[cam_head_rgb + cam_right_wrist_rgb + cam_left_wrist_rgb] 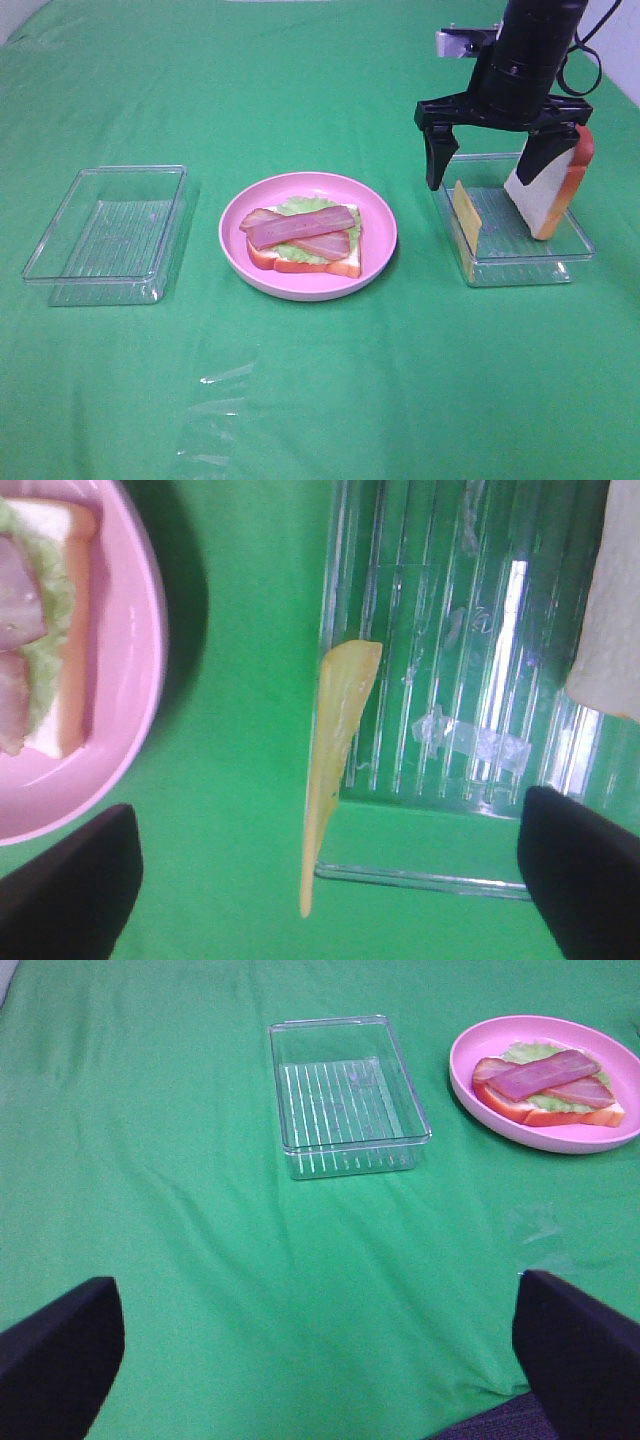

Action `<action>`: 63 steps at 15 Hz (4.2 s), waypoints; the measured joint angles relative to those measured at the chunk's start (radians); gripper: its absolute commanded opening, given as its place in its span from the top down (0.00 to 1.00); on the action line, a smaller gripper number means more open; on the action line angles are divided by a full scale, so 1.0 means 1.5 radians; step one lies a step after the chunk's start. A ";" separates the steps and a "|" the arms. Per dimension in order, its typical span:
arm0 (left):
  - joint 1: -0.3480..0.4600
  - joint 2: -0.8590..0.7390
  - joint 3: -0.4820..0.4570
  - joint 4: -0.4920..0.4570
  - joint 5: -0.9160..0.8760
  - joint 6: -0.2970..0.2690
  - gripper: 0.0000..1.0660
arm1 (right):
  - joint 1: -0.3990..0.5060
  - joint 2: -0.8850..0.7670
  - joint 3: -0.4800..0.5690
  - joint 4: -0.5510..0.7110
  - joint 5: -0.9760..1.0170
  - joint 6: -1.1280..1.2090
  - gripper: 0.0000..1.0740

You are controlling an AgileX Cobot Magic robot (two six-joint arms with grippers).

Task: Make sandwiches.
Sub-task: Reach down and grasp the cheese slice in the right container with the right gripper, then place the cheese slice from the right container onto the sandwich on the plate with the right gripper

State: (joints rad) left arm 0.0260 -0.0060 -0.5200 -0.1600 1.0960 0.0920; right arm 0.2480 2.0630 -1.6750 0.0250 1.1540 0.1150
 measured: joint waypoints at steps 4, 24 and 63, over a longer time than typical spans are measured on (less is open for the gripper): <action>0.000 0.000 0.000 0.000 0.000 0.000 0.08 | -0.005 0.026 0.000 0.019 -0.022 -0.011 0.09; 0.000 0.000 0.000 0.000 0.000 0.000 0.08 | -0.005 0.068 0.000 0.005 -0.007 -0.011 0.87; 0.000 0.000 0.000 0.000 0.000 0.000 0.08 | 0.089 0.129 0.000 0.430 -0.225 -0.347 0.98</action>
State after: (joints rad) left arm 0.0260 -0.0060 -0.5200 -0.1600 1.0960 0.0920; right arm 0.3810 2.2560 -1.6750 0.6700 0.8170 -0.4060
